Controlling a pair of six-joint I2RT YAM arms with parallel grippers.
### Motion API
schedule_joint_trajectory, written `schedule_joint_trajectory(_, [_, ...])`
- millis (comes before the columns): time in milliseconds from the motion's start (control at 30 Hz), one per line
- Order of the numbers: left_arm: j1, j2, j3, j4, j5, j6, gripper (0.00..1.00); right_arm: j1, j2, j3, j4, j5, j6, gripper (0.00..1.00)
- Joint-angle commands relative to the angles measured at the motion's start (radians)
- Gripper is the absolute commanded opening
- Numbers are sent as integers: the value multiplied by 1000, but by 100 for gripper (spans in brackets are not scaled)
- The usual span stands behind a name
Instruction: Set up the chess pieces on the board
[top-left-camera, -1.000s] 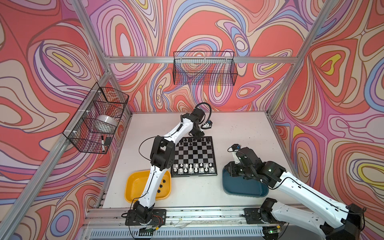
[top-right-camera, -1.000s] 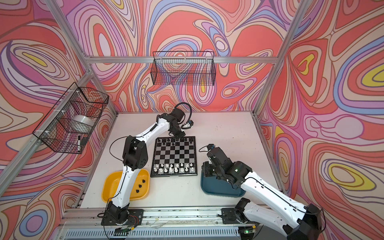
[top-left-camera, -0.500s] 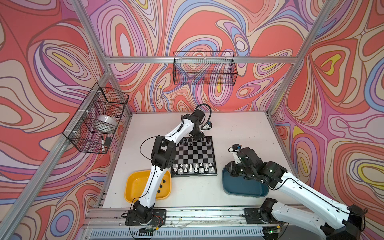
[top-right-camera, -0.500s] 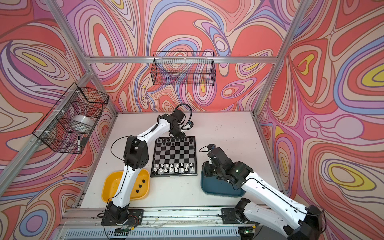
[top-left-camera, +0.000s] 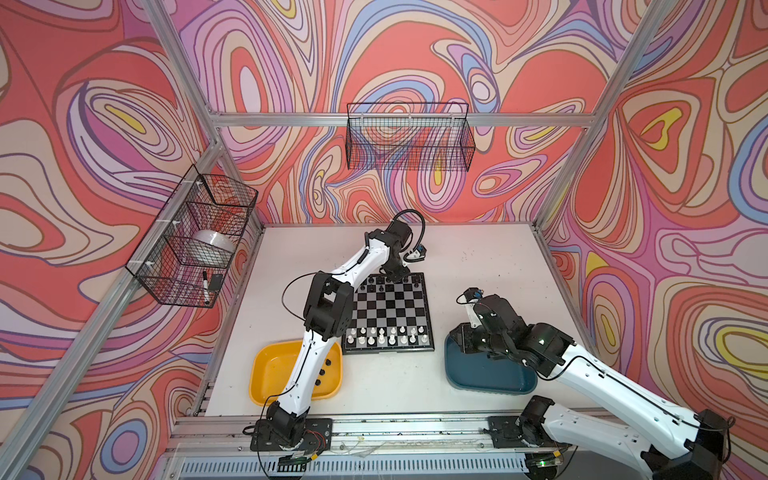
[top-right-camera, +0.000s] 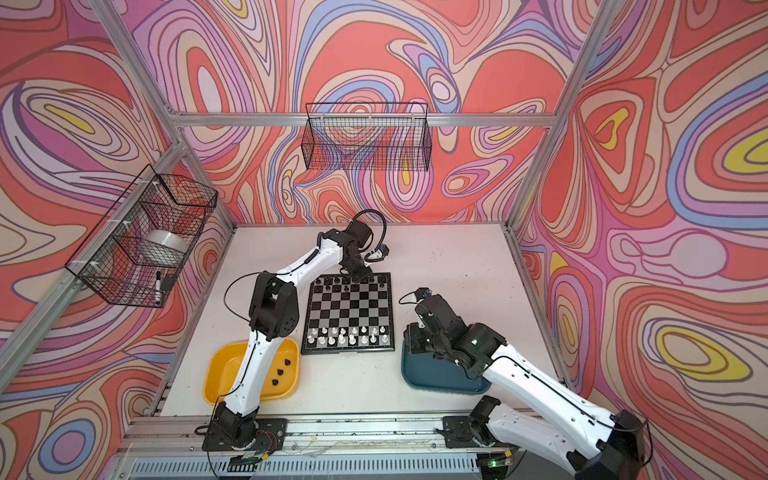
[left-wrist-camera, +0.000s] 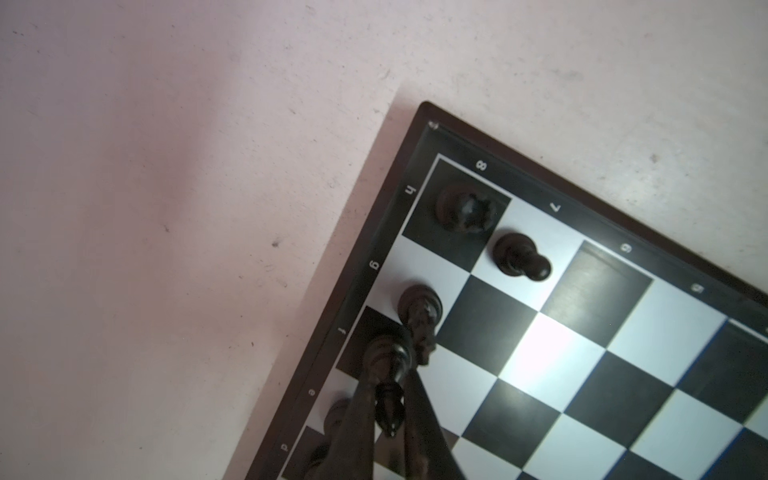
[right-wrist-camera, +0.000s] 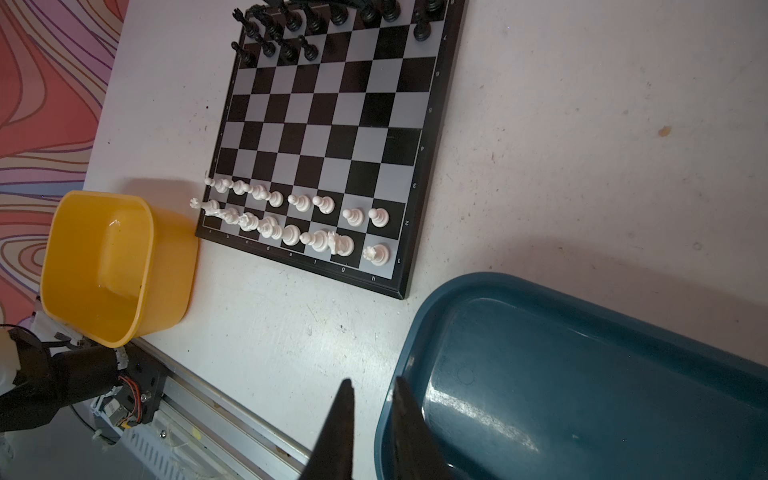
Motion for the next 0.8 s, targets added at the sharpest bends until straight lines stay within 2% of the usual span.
schedule_joint_trajectory(0, [-8, 31, 8, -14, -7, 15, 20, -4, -20, -2, -13, 16, 9, 18])
schedule_joint_trajectory(367, [-10, 13, 12, -2, -41, 28, 32, -5, -34, -14, -9, 17, 14, 18])
schedule_joint_trajectory(767, [-10, -45, 21, -19, -22, 25, 39, -4, -60, -5, -25, 44, 14, 18])
